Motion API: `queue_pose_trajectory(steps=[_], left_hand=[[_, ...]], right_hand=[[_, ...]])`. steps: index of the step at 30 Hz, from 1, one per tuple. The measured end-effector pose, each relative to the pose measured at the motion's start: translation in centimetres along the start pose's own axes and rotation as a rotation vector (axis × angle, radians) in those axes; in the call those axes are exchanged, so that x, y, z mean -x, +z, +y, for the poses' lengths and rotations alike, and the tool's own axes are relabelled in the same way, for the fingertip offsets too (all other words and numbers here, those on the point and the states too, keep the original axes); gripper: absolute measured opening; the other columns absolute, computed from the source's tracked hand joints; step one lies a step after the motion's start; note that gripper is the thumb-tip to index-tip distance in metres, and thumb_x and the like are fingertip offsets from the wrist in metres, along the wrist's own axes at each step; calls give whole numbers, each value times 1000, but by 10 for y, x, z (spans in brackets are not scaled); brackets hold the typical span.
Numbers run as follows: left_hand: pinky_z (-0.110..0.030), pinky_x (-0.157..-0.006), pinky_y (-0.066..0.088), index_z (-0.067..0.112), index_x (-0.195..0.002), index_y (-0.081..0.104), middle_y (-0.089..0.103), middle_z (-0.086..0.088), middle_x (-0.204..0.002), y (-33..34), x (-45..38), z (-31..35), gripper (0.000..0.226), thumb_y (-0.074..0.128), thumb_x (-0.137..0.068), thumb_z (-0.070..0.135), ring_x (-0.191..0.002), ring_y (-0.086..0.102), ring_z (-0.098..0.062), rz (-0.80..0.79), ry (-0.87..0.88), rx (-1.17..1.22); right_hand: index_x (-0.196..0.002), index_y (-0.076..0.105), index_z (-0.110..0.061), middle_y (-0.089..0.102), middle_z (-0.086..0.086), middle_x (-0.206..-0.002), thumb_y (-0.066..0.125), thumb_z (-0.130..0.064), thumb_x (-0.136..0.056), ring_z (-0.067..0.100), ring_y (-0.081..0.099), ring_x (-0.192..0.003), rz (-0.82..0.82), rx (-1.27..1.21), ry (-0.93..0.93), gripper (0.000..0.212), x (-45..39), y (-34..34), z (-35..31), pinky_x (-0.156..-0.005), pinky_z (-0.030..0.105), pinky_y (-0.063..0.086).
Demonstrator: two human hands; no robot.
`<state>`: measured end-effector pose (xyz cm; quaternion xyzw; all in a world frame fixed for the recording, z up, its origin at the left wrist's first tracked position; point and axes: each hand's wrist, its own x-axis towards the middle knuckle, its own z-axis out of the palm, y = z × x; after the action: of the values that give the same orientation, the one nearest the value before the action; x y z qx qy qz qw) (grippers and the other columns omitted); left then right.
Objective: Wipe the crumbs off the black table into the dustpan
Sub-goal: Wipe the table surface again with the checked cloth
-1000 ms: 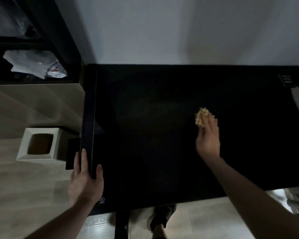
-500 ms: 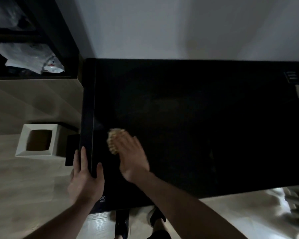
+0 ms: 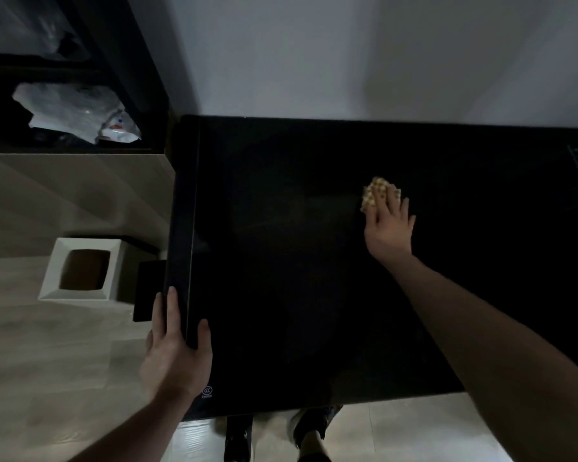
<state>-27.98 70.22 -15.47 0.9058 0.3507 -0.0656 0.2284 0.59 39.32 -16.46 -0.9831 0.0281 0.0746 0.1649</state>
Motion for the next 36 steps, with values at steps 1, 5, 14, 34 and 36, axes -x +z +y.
queue_pose_trajectory(steps=[1,5,14,34,36], left_hand=[[-49,-83,53,44,-157,-2,10,12,-168,1,-1,0,81,47,-94,53,-131,52,-33,3,-7,-2],[-47,-81,54,44,-157,-2,11,12,-168,3,-1,0,81,47,-94,53,-127,54,-33,16,-6,-20],[-47,-83,53,46,-156,-2,11,12,-168,-1,-1,4,81,48,-93,53,-130,53,-33,11,-19,-17],[-46,-82,56,45,-157,-5,5,14,-168,3,-2,-1,82,48,-94,52,-129,52,-32,3,-29,-17],[-47,-86,55,45,-157,-4,7,14,-168,2,-2,1,84,50,-93,50,-130,52,-32,0,-32,-14]], right_hand=[[-165,15,-33,1,-3,-175,29,-43,-108,34,-3,-160,-44,61,45,59,-1,5,-2,-127,59,-1],[-163,24,-33,12,2,-174,31,-44,-101,33,6,-160,16,146,-120,64,23,41,-58,-128,57,4],[-164,20,-19,6,0,-174,46,-28,-100,23,0,-161,-189,108,-778,70,153,103,-170,-130,47,10],[-164,25,-21,14,5,-174,27,-36,-96,29,9,-160,0,117,-339,70,32,67,-139,-126,56,13],[-163,27,-22,15,0,-174,34,-33,-94,26,6,-161,-68,74,-496,70,76,84,-185,-127,54,12]])
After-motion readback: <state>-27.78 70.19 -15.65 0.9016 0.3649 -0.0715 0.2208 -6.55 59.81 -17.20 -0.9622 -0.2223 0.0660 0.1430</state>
